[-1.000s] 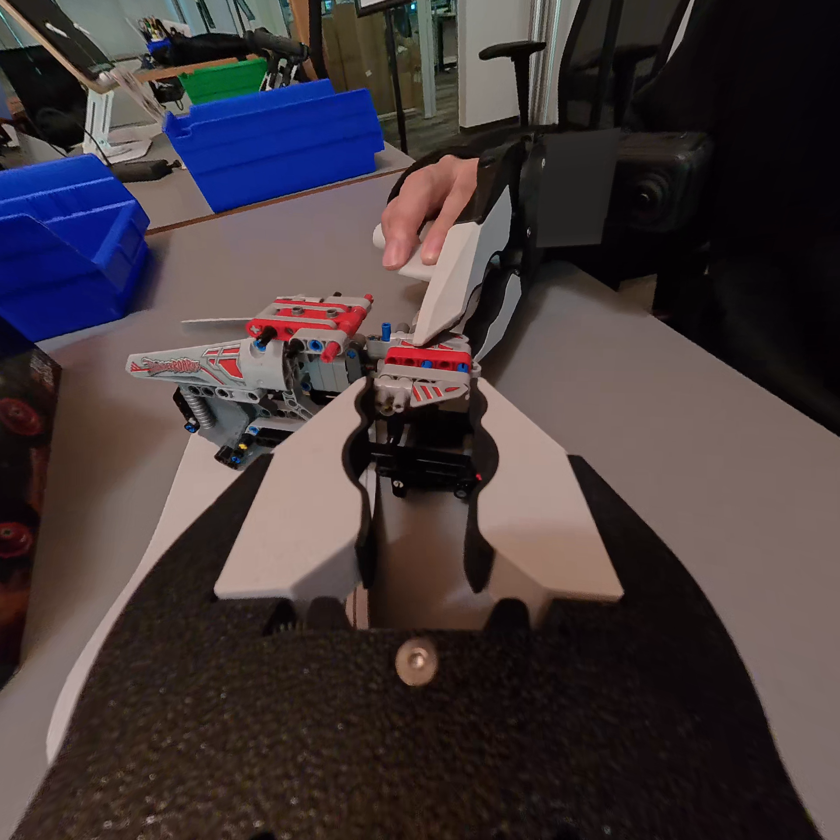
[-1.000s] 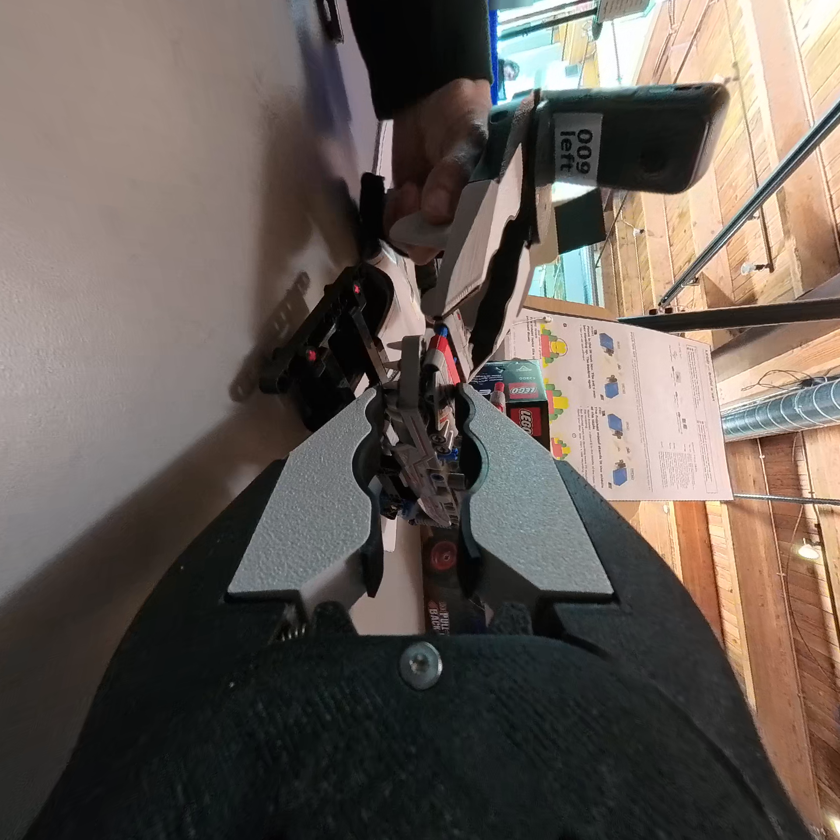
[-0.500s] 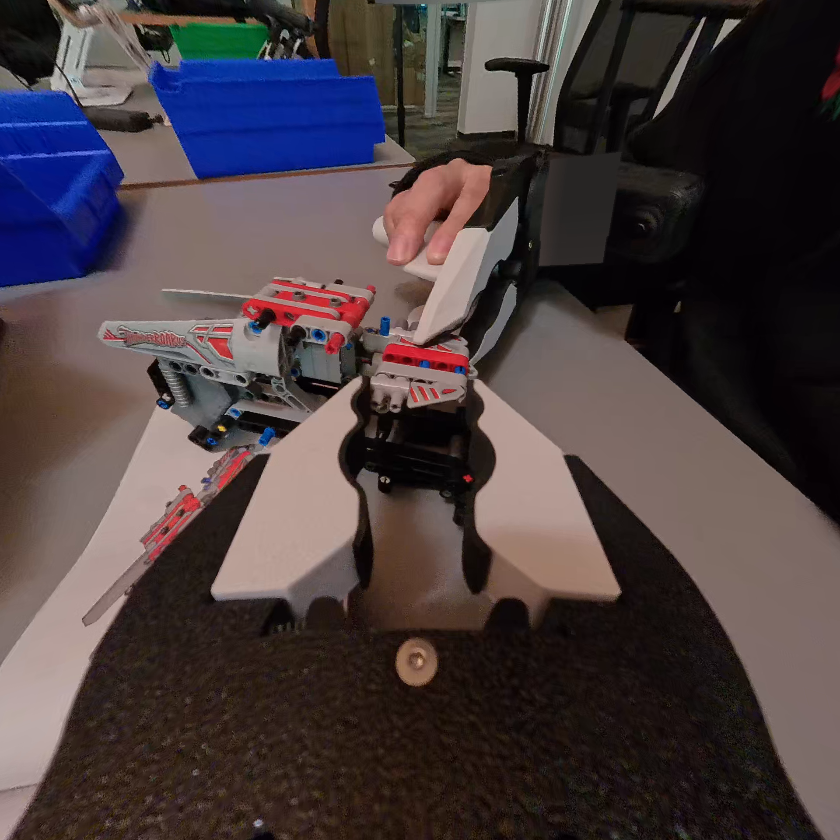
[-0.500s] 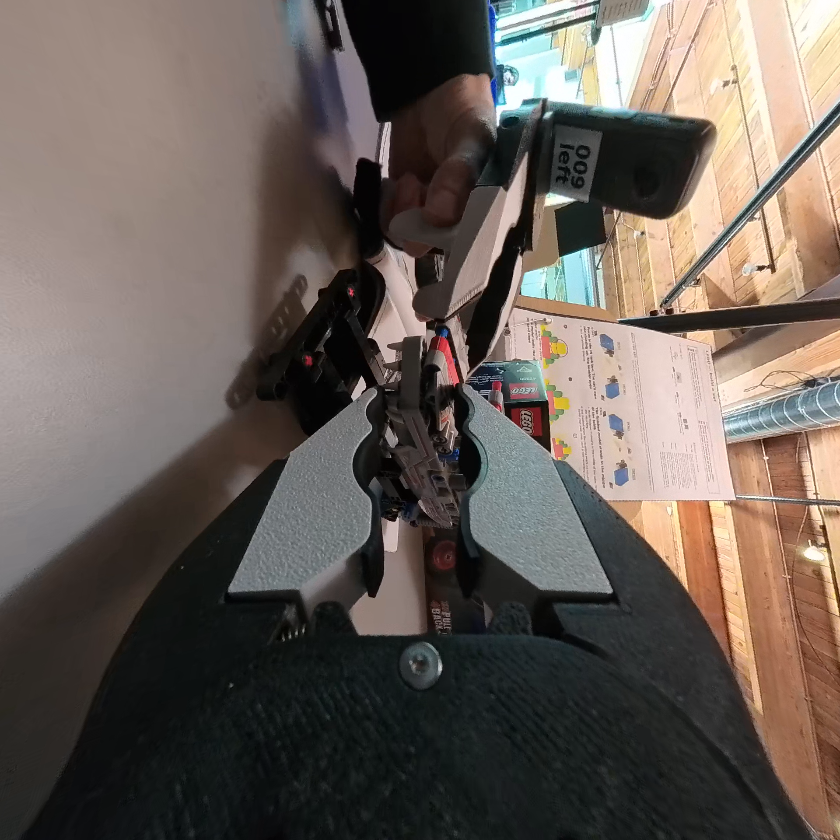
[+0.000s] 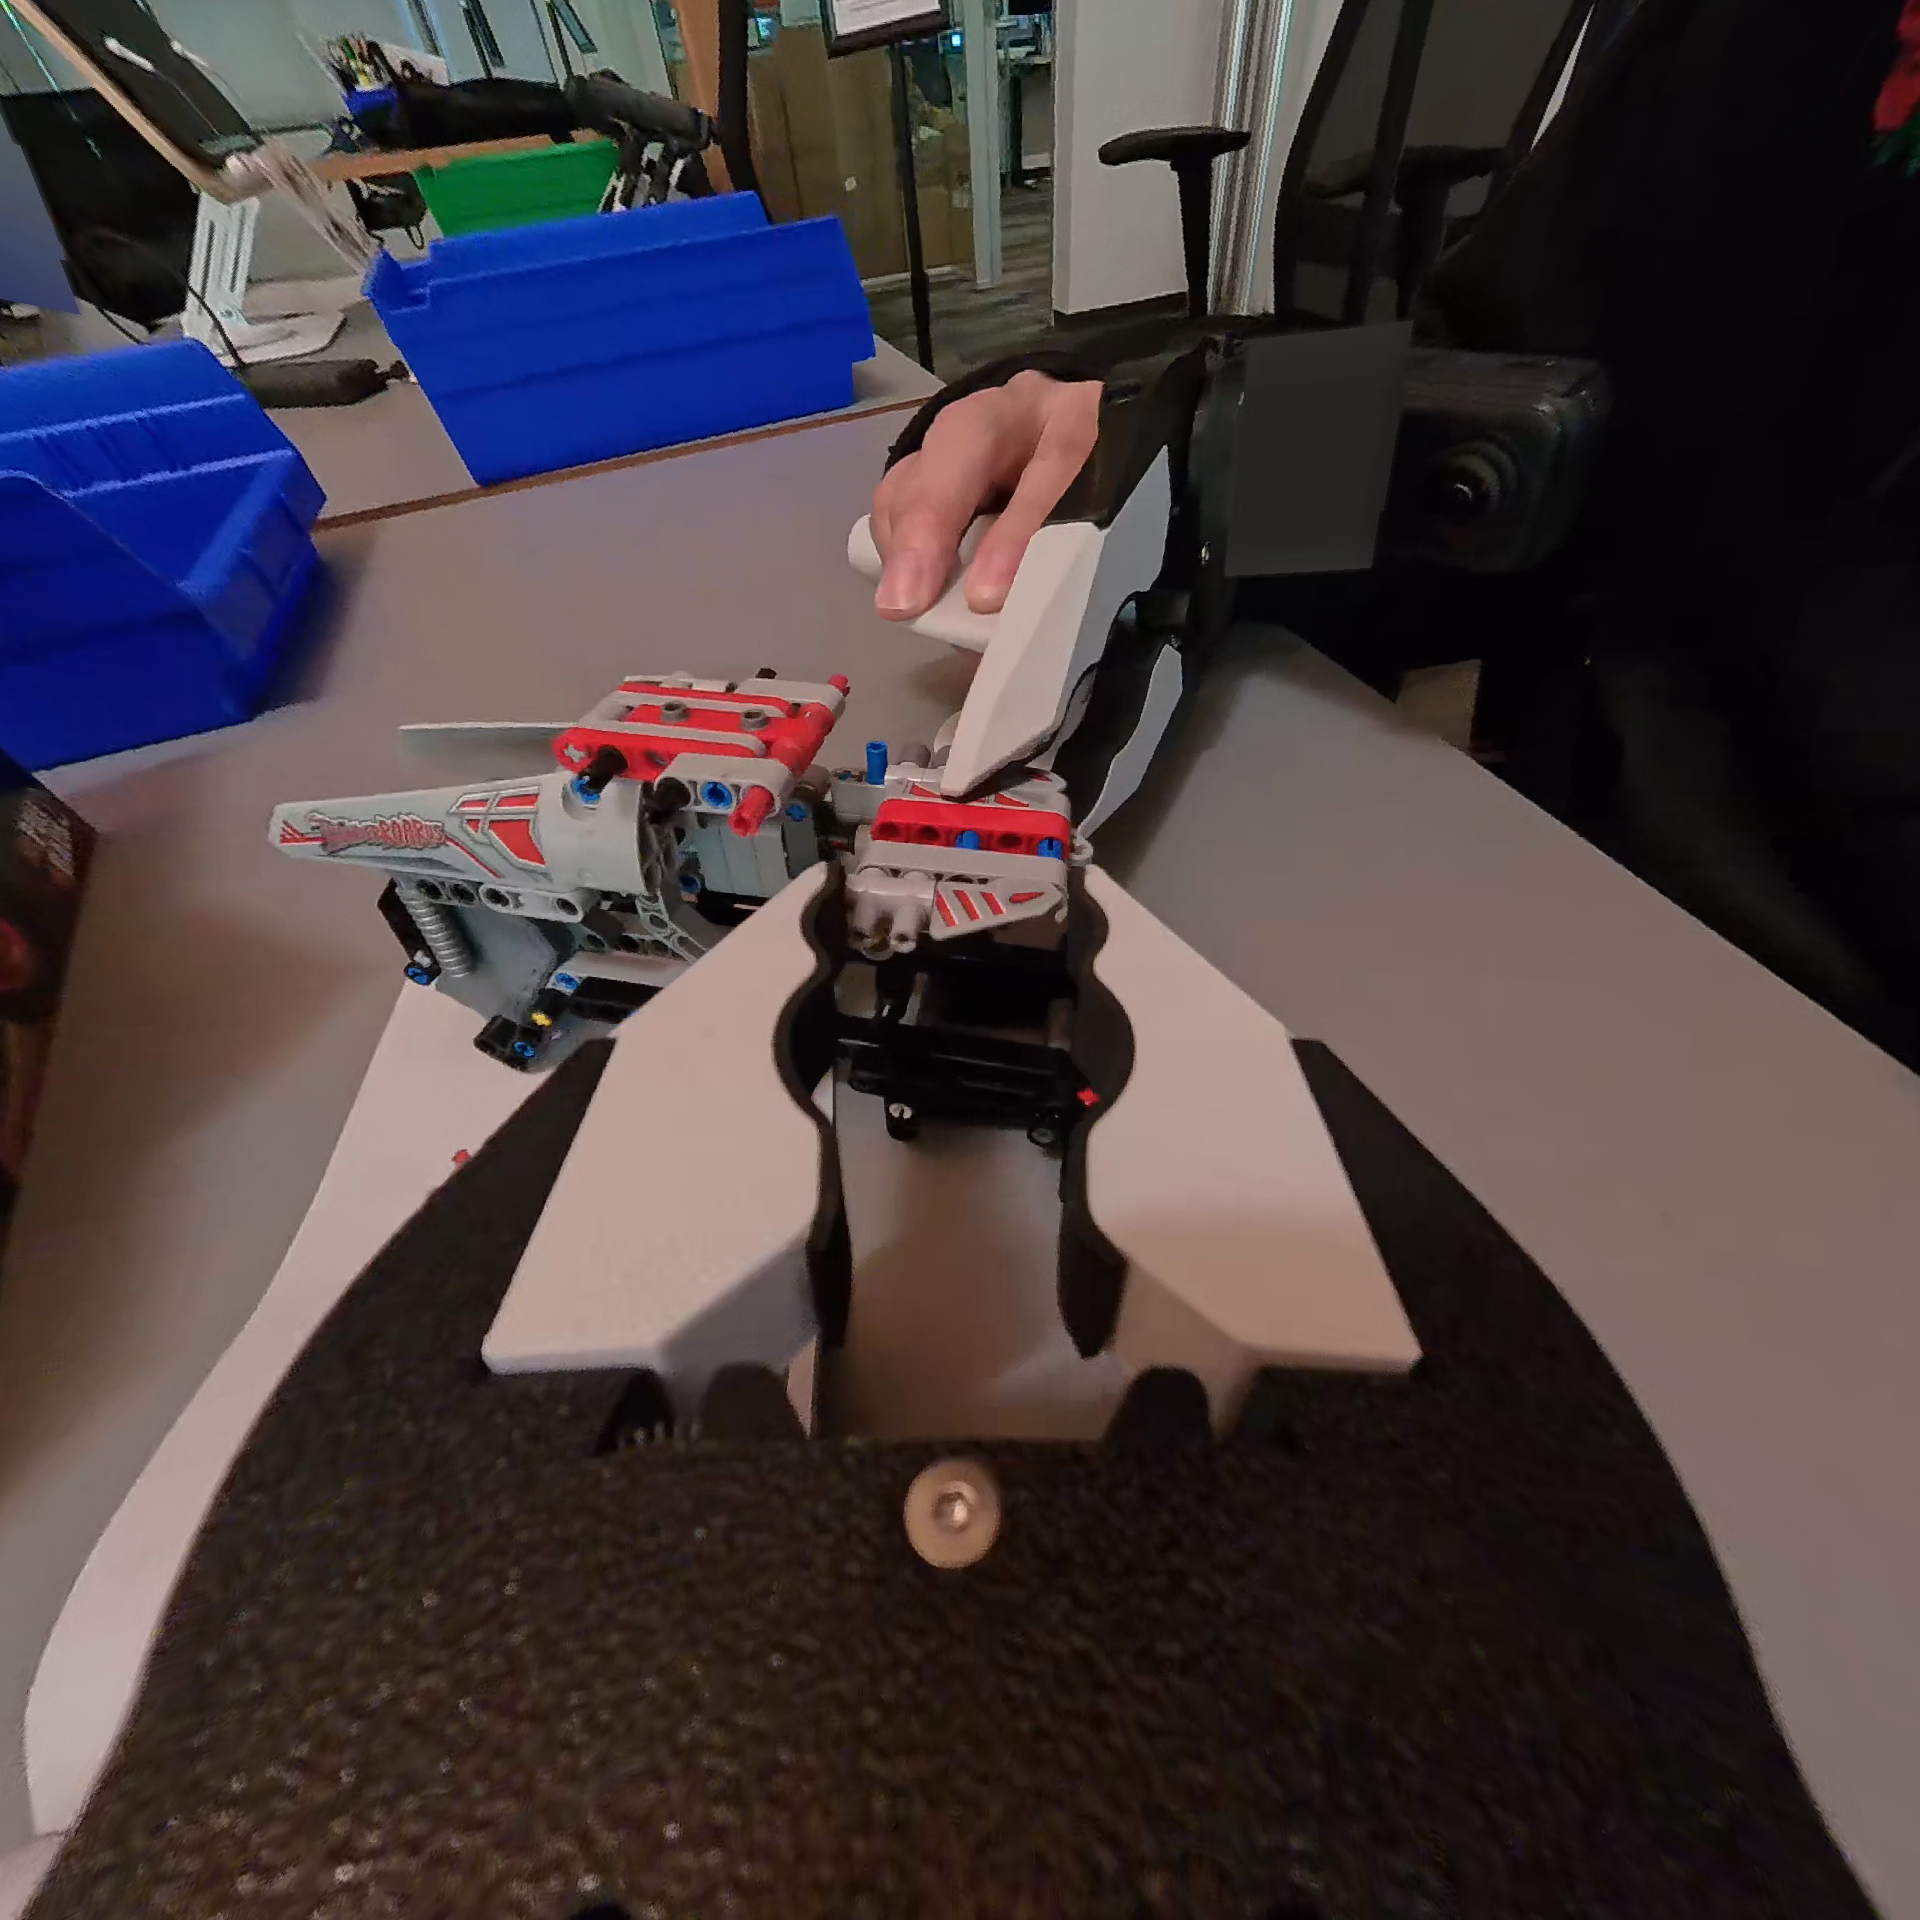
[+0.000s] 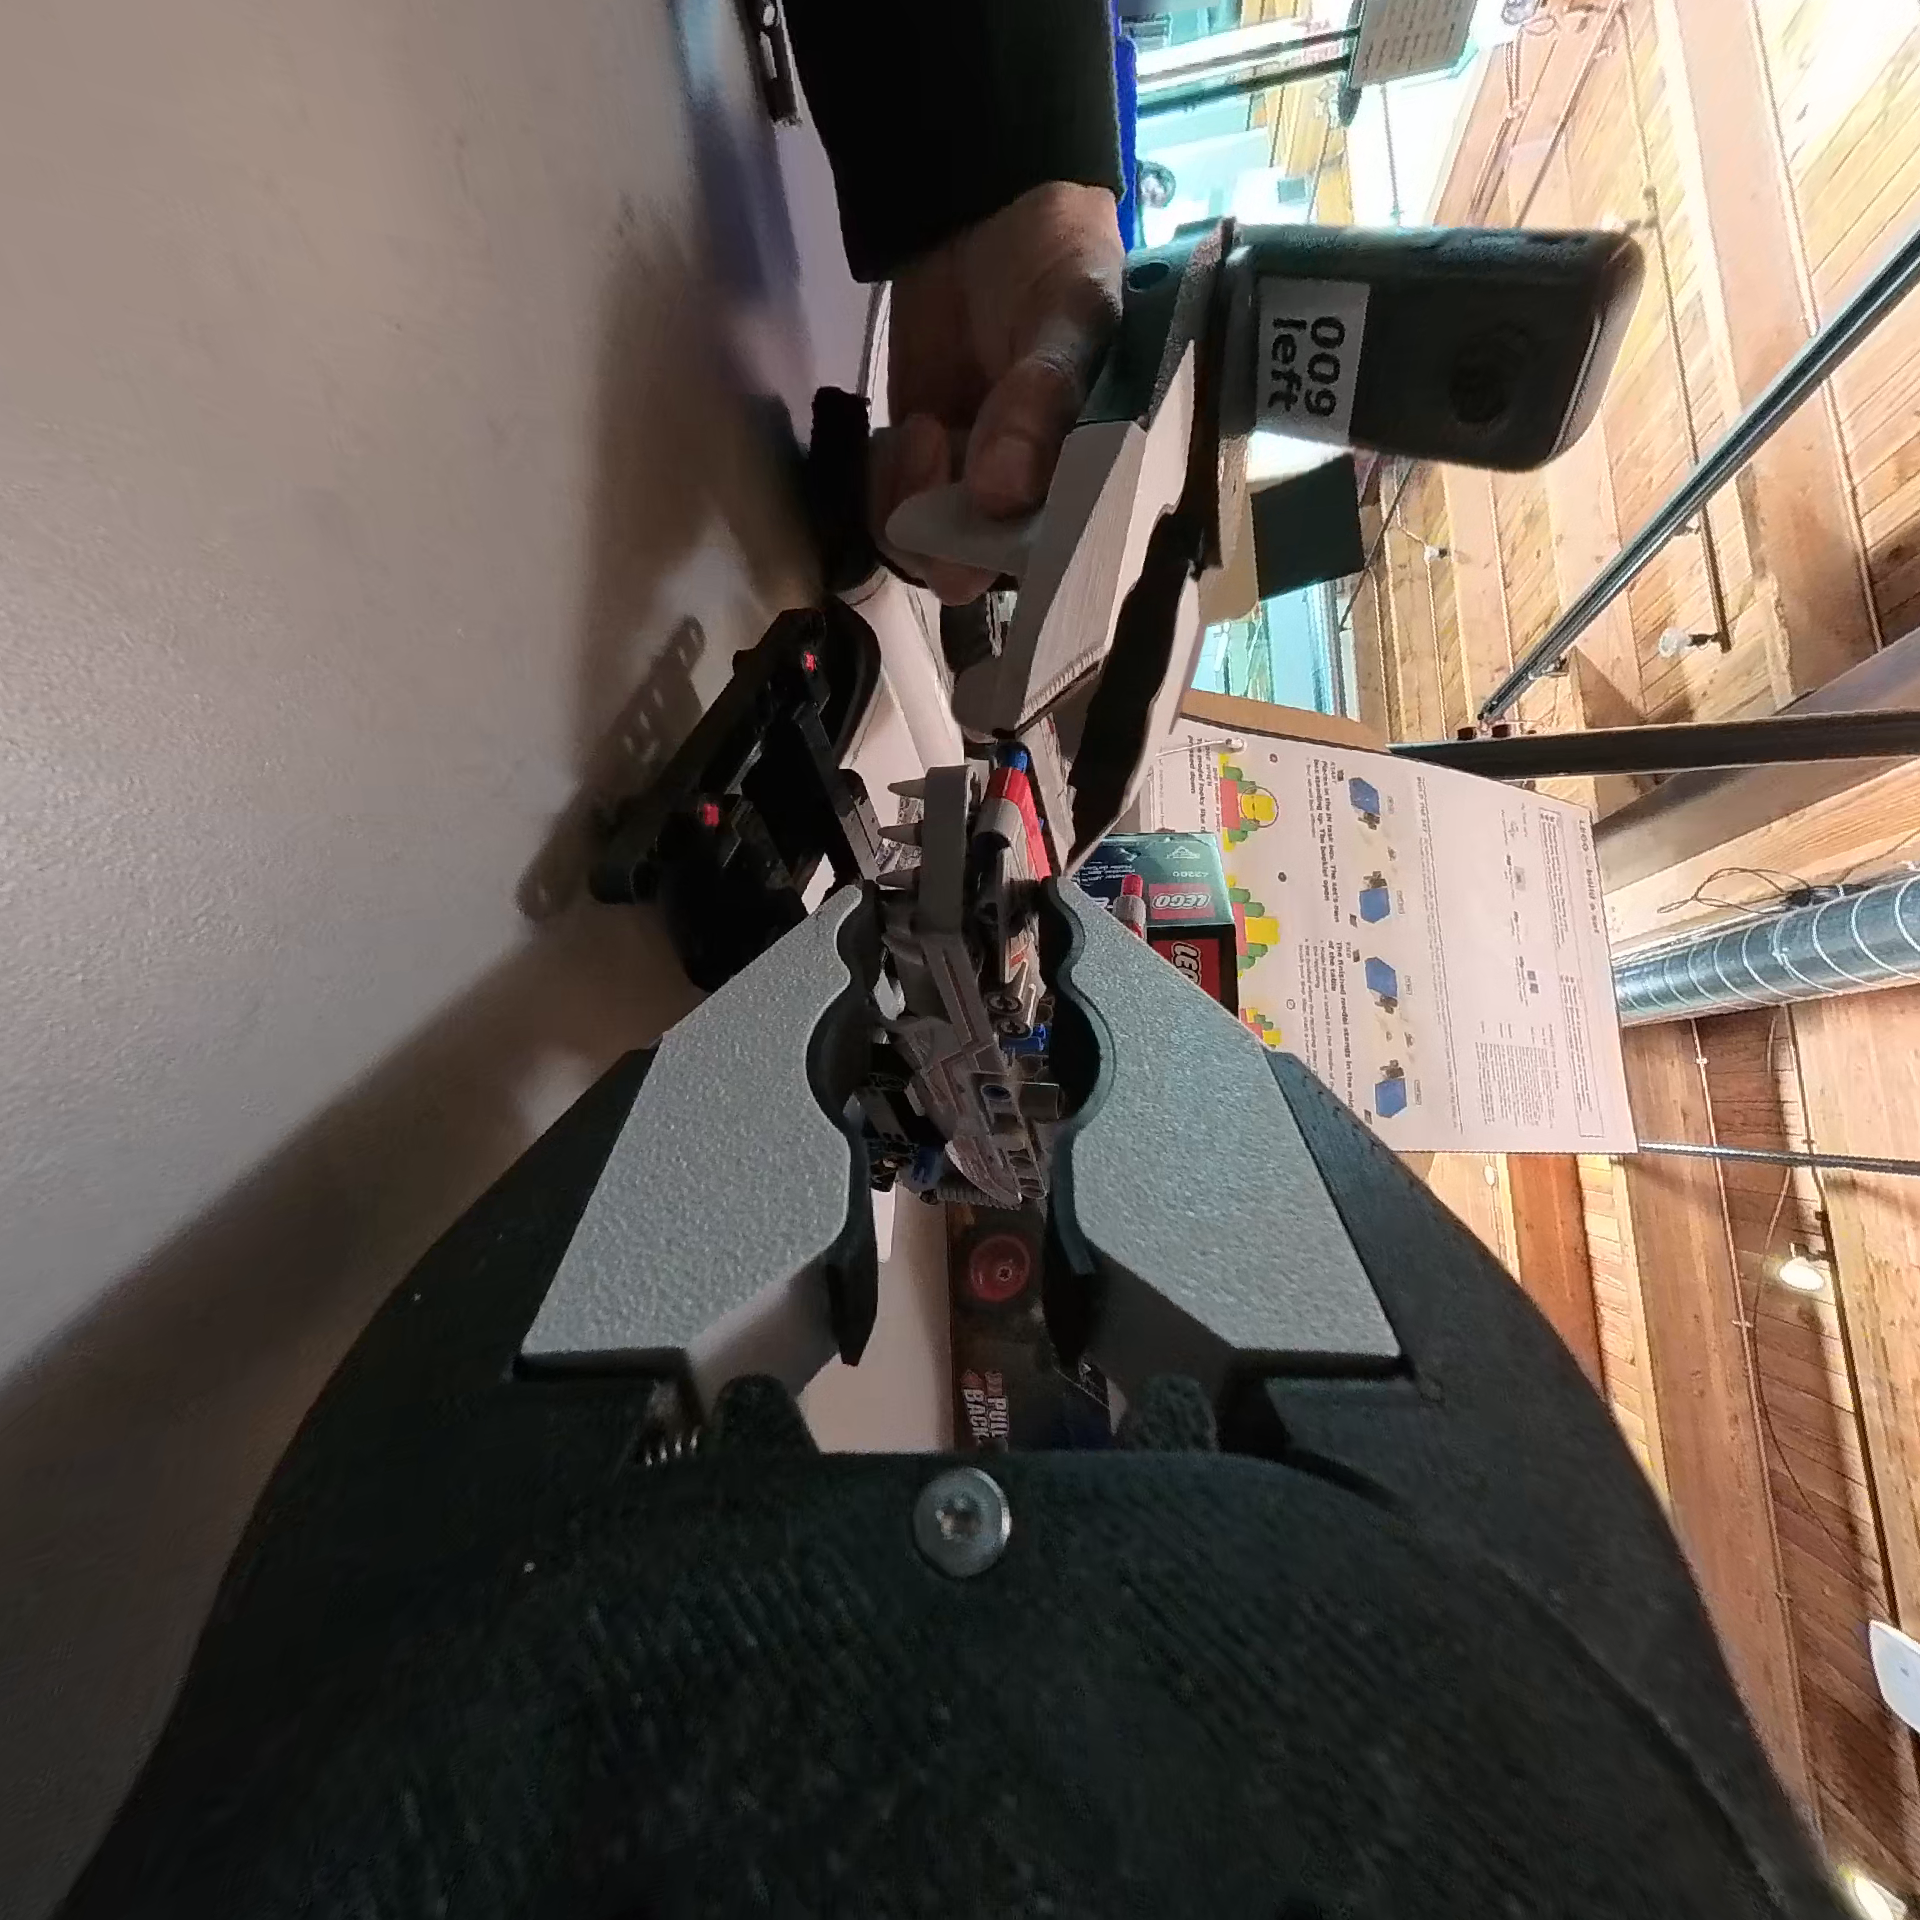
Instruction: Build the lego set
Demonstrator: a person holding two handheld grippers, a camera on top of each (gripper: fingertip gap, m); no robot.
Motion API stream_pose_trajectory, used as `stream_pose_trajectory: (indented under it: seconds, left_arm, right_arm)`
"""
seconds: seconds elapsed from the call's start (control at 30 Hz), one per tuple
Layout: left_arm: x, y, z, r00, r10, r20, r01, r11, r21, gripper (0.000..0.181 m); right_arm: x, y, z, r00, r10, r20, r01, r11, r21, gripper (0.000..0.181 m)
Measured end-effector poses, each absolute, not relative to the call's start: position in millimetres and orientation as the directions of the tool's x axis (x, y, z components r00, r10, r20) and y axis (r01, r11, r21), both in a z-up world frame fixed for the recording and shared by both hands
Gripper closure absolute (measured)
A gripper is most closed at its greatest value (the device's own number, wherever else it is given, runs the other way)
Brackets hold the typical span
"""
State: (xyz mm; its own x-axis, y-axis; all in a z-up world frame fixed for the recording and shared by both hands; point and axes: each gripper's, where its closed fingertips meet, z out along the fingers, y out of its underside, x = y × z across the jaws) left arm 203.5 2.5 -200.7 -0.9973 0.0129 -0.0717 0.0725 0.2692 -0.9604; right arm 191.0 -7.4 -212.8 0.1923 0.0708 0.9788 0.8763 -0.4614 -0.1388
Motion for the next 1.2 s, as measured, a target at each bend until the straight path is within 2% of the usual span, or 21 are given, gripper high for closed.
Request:
stream_pose_trajectory:
  seconds: [0.23, 0.47, 0.57, 0.73, 0.87, 1.07, 1.2]
  left_arm:
    - [202, 6, -194, -0.994, 0.019, -0.110, 0.112, 0.252, -0.961, 0.142]
    - [204, 11, -203, -0.994, 0.013, -0.109, 0.108, 0.322, -0.941, 0.135]
    - [204, 7, -206, -0.991, 0.004, -0.130, 0.124, 0.338, -0.933, 0.142]
    - [204, 7, -205, -0.991, 0.031, -0.134, 0.137, 0.332, -0.934, 0.143]
    - [207, 6, -205, -0.994, 0.088, -0.066, 0.094, 0.354, -0.931, 0.143]
    - [208, 7, -208, -0.978, 0.129, -0.162, 0.204, 0.483, -0.852, 0.143]
    - [206, 7, -207, -0.989, 0.109, -0.099, 0.140, 0.479, -0.867, 0.144]
  right_arm:
    - [189, -7, -214, 0.199, 0.067, 0.978, 0.877, -0.458, -0.147, 0.153]
    - [188, -6, -215, 0.205, 0.064, 0.977, 0.876, -0.457, -0.154, 0.153]
    - [187, -6, -215, 0.209, 0.063, 0.976, 0.877, -0.453, -0.159, 0.153]
    - [185, -6, -216, 0.214, 0.066, 0.975, 0.884, -0.437, -0.164, 0.153]
    - [186, -6, -215, 0.237, 0.058, 0.970, 0.885, -0.425, -0.191, 0.154]
    - [187, -5, -217, 0.242, 0.065, 0.968, 0.886, -0.421, -0.194, 0.154]
    - [186, -5, -216, 0.250, 0.066, 0.966, 0.890, -0.409, -0.203, 0.153]
